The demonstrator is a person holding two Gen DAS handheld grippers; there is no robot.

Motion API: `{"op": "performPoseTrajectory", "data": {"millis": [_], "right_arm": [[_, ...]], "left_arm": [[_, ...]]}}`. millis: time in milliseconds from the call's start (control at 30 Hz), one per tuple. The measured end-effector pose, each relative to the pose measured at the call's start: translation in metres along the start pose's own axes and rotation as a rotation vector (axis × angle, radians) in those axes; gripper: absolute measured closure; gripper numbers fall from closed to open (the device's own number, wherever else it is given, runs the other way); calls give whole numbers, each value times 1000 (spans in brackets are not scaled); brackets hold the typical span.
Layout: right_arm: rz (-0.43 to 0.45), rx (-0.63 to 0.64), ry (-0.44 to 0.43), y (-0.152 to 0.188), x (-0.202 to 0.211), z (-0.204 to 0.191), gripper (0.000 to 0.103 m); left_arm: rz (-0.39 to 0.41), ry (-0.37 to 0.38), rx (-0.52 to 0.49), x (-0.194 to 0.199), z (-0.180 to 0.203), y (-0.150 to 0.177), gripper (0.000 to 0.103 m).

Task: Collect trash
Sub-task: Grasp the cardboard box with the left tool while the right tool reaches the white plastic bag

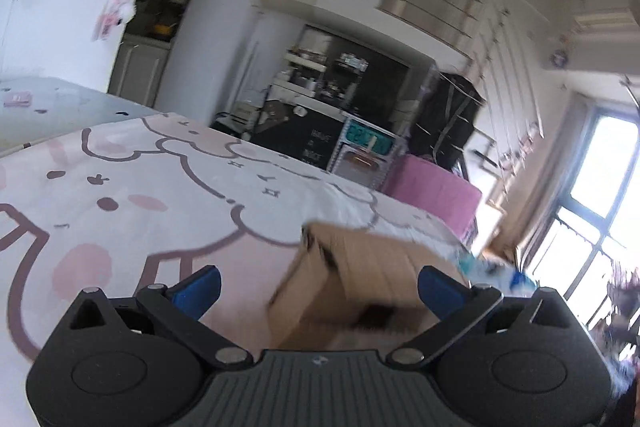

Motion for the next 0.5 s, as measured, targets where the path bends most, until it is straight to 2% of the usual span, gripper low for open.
{"op": "performPoseTrajectory", "data": {"millis": [67,167,333,500], "right_arm": [[-10,5,-14,3,-5,-3,6],[-27,14,-18,5,-15,-8,7],[-28,14,-24,4,-29,-16,9],[-6,90,-5,0,-42,-22,12]], "left_arm": [[-13,-3,-51,1,3,10,0],[-17,-72,-115,-5,6,14,0],[-25,-95,-122,-32,12,8,2],[-98,-109,-220,-53,28,12,15]]}}
Point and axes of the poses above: each gripper's, at about its wrist camera, not at the fingertips, and x roughly against the way its jaws point, z to its right, y to its underside, the point moved 5 cm from there along -x, roughly the way its jaws point, and after that the axes turned 8 degrees about -z, right-handed, at the moved point
